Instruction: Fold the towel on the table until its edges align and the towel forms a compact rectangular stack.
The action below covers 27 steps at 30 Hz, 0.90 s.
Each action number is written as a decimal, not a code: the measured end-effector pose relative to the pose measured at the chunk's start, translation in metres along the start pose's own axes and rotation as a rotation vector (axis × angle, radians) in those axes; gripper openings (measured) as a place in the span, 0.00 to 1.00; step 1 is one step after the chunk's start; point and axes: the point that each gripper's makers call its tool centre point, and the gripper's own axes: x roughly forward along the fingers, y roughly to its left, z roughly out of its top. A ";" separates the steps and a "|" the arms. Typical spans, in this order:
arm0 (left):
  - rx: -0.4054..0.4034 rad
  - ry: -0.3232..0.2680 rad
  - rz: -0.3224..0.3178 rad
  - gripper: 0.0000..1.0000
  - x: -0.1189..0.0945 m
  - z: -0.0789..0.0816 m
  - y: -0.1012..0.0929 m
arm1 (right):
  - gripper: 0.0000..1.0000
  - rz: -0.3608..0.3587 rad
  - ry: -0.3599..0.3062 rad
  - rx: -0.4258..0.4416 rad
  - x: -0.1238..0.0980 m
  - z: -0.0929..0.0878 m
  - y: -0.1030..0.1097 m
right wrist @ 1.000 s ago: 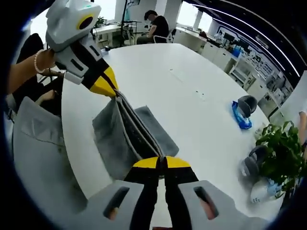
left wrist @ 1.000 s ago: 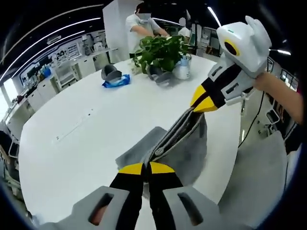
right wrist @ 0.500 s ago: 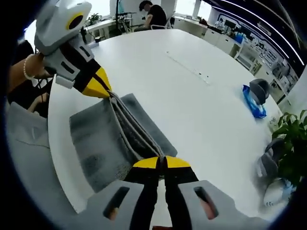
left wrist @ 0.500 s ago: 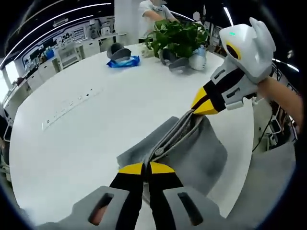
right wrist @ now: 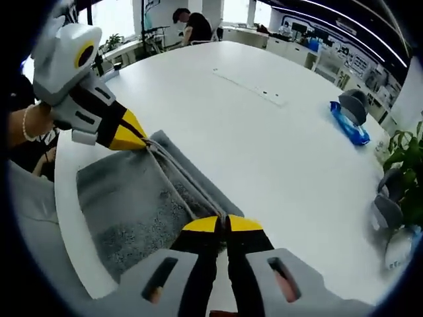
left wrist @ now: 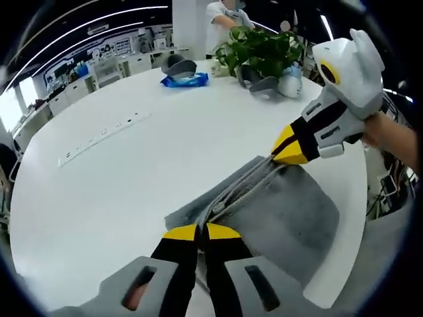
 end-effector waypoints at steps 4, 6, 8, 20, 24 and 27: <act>-0.016 0.011 0.002 0.03 0.003 -0.003 0.003 | 0.00 -0.016 -0.075 0.018 -0.015 0.017 0.001; -0.031 0.006 -0.004 0.03 -0.001 -0.001 0.004 | 0.00 -0.045 -0.103 -0.005 -0.024 0.023 -0.001; -0.039 -0.014 -0.004 0.04 -0.005 0.002 0.006 | 0.00 -0.044 -0.112 0.000 -0.034 0.024 0.002; -0.077 -0.180 0.025 0.17 -0.049 0.006 -0.001 | 0.00 0.000 -0.102 0.049 -0.059 -0.017 0.066; -0.048 -0.165 -0.010 0.12 -0.063 -0.011 -0.022 | 0.00 0.024 -0.065 0.040 -0.051 -0.030 0.081; -0.050 -0.136 -0.054 0.10 -0.069 -0.028 -0.040 | 0.00 -0.008 -0.020 0.001 -0.041 -0.038 0.079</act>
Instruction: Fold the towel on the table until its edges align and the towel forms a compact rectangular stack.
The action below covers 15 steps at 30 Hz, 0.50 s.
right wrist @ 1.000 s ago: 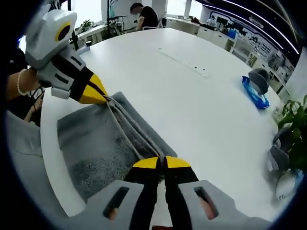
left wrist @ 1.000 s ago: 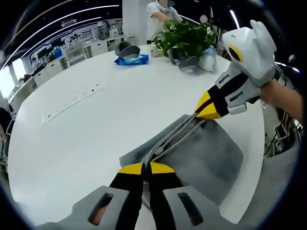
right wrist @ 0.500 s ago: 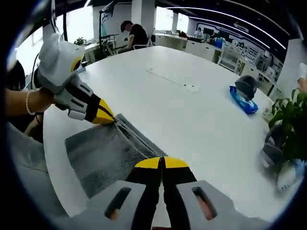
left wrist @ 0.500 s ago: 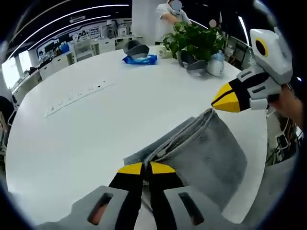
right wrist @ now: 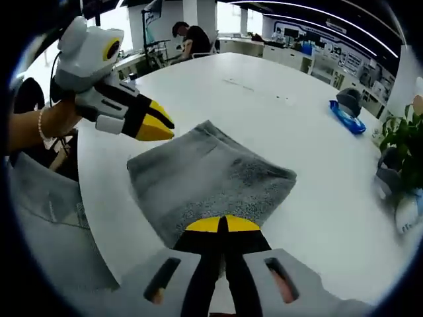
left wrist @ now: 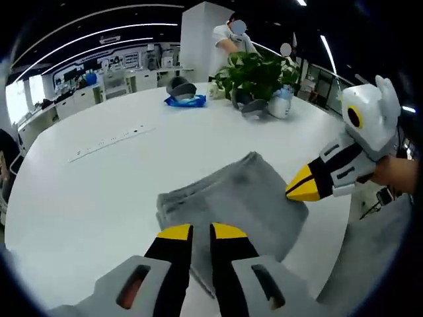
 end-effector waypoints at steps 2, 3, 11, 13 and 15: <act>-0.015 0.032 -0.015 0.09 0.002 -0.013 -0.007 | 0.00 0.003 0.033 0.013 0.011 -0.007 -0.001; -0.015 0.040 -0.018 0.09 0.003 -0.016 -0.008 | 0.00 0.003 0.049 0.020 0.014 -0.011 -0.001; 0.011 0.104 -0.019 0.08 0.018 -0.037 -0.013 | 0.00 0.000 0.051 0.028 0.025 -0.016 -0.001; -0.003 0.116 -0.012 0.07 0.023 -0.041 -0.010 | 0.00 0.004 0.046 0.048 0.027 -0.016 -0.001; -0.020 0.124 -0.009 0.06 0.026 -0.044 -0.009 | 0.00 0.006 0.045 0.065 0.029 -0.016 -0.002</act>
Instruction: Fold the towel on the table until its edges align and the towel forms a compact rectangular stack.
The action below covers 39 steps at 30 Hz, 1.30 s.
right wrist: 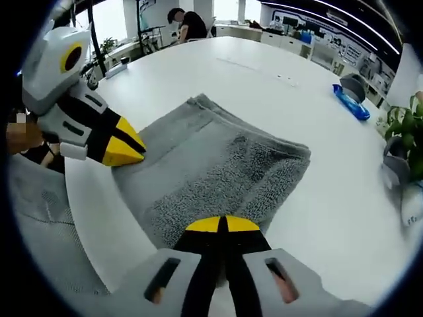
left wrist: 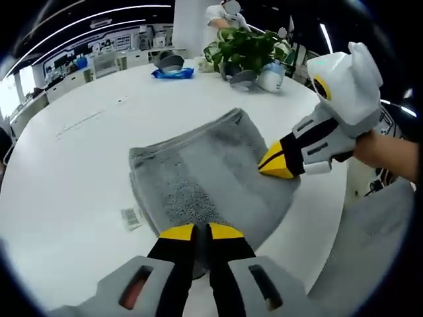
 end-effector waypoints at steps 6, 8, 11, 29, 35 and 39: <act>0.004 -0.015 0.012 0.04 0.009 -0.001 0.003 | 0.00 -0.020 0.007 0.004 0.007 0.002 -0.001; -0.013 0.001 0.020 0.02 0.011 -0.001 0.006 | 0.00 -0.023 0.022 0.014 0.008 0.004 -0.003; -0.012 0.005 0.027 0.01 0.014 0.002 0.009 | 0.00 -0.023 0.049 0.015 0.011 0.007 -0.006; 0.081 0.043 0.087 0.01 0.037 0.032 0.042 | 0.00 -0.053 0.059 0.012 0.035 0.041 -0.034; 0.094 0.059 0.093 0.01 0.036 0.032 0.043 | 0.00 -0.041 0.045 0.031 0.034 0.041 -0.034; 0.110 0.043 0.125 0.01 0.027 0.034 0.041 | 0.00 -0.012 0.015 0.019 0.026 0.043 -0.033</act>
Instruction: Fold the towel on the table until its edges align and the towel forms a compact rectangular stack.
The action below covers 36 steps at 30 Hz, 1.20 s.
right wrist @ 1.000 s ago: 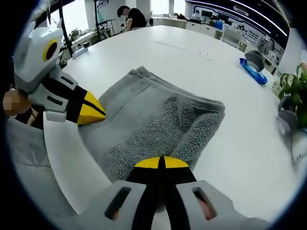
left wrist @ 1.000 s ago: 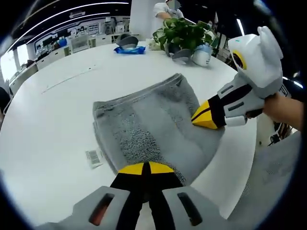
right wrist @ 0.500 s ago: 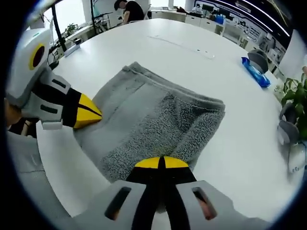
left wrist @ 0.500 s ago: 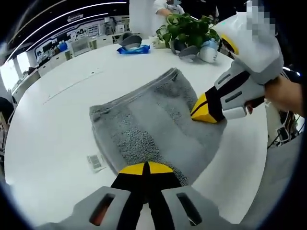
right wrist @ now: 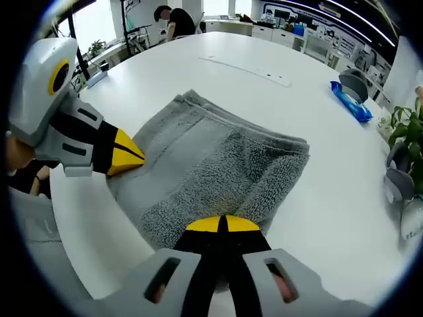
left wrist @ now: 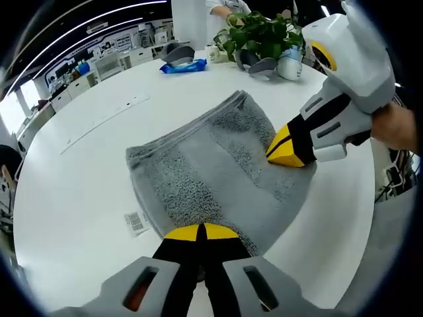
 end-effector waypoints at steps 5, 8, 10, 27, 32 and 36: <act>-0.009 -0.127 0.023 0.04 -0.031 0.018 -0.002 | 0.00 -0.025 -0.213 0.010 -0.040 0.021 0.005; -0.080 -0.185 0.031 0.12 -0.053 0.025 0.000 | 0.00 -0.058 -0.302 0.006 -0.070 0.026 0.007; -0.126 -0.269 0.040 0.12 -0.076 0.034 0.002 | 0.00 -0.086 -0.379 0.037 -0.093 0.027 0.006; -0.318 -0.583 0.128 0.76 -0.194 -0.015 0.013 | 0.63 -0.140 -0.633 0.188 -0.195 -0.027 0.017; -0.310 -0.613 0.199 0.99 -0.201 -0.017 0.018 | 0.89 -0.154 -0.592 0.215 -0.184 -0.051 0.009; -0.285 -0.633 0.213 1.00 -0.199 -0.016 0.017 | 1.00 -0.197 -0.640 0.222 -0.190 -0.041 0.001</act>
